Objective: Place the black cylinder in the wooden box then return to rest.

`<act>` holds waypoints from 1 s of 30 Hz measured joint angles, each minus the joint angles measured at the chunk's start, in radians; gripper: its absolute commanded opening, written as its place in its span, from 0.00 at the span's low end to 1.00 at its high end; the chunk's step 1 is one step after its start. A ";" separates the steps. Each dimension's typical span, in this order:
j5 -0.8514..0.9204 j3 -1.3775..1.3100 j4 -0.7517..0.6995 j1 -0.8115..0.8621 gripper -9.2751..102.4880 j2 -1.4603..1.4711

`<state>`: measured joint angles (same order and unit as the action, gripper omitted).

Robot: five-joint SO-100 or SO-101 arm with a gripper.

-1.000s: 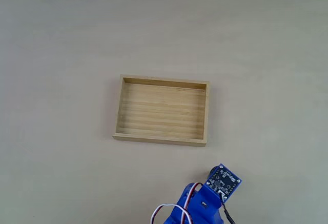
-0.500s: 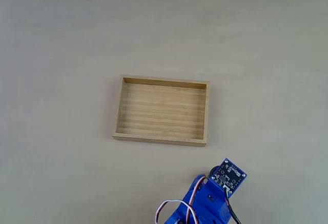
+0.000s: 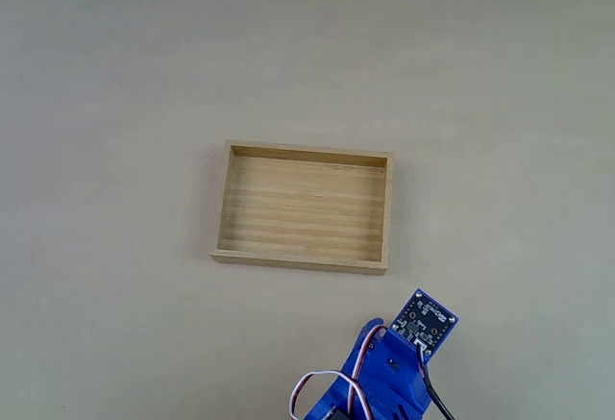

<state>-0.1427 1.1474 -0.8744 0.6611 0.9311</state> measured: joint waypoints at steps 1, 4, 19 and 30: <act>0.000 0.000 0.005 0.000 0.33 -0.006; -0.005 0.000 0.014 0.003 0.33 -0.012; -0.025 0.000 0.087 0.015 0.33 -0.074; -0.025 0.000 0.184 0.015 0.33 -0.169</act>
<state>-0.1672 1.1474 -0.6903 0.6765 0.7624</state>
